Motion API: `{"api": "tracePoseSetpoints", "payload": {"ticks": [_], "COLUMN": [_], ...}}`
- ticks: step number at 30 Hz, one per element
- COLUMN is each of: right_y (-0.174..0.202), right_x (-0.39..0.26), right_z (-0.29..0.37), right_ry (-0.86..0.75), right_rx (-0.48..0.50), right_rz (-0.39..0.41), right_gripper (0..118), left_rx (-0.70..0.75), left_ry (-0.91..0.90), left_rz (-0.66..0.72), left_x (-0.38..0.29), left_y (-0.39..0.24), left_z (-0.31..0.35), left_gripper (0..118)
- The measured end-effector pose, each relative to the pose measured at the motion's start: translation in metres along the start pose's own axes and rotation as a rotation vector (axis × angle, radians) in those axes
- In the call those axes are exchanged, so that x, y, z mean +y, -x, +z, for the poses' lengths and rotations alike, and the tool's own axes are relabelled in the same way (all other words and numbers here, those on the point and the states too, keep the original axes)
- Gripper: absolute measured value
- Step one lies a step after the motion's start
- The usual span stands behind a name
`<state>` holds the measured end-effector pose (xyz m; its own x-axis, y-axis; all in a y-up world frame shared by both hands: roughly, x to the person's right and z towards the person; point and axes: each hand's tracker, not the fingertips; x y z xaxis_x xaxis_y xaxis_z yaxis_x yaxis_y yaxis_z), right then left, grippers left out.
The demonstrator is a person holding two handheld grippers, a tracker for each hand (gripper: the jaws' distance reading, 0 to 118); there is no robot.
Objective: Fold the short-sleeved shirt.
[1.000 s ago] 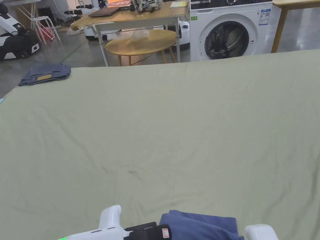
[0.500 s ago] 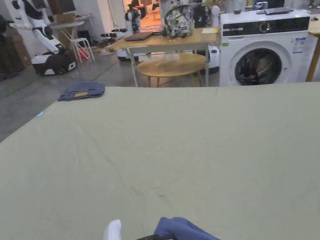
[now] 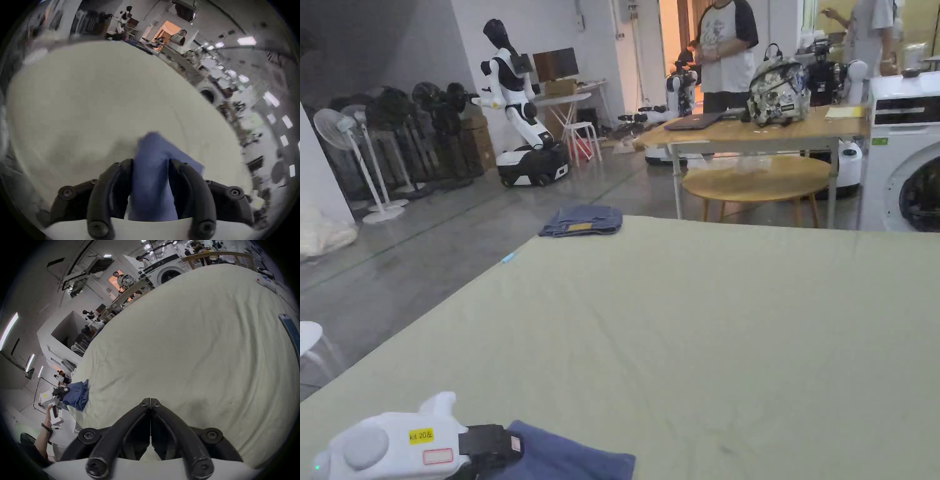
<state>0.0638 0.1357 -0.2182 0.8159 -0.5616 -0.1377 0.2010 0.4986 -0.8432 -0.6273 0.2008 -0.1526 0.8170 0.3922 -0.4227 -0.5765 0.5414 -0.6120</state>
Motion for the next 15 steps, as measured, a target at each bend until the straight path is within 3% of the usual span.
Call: {"api": "tracePoseSetpoints", "payload": {"ticks": [1, 5, 10, 13, 15], "right_y": [0.002, 0.013, 0.034, 0.058, 0.073], "right_x": [0.004, 0.026, 0.062, 0.079, 0.085], "right_z": [0.002, 0.020, 0.047, 0.065, 0.075], "right_ry": [-0.010, -0.116, -0.294, -0.399, -0.495], "right_rx": [-0.007, -0.062, -0.119, -0.192, -0.232], "right_rz": [0.028, 0.154, 0.306, 0.446, 0.475], "right_gripper": [0, 0, 0, 0, 0], "left_rx": [0.058, 0.059, -0.060, -0.118, -0.164], "left_ry": [-0.033, -0.208, -0.432, -0.554, -0.629], "left_rz": [-0.048, -0.152, -0.347, -0.452, -0.474], "left_x": [0.009, 0.031, 0.044, 0.033, 0.017], "left_y": [-0.005, -0.049, -0.110, -0.153, -0.179], "left_z": [0.003, 0.056, 0.105, 0.121, 0.123], "left_gripper": [42, 42, 42, 42, 42]}}
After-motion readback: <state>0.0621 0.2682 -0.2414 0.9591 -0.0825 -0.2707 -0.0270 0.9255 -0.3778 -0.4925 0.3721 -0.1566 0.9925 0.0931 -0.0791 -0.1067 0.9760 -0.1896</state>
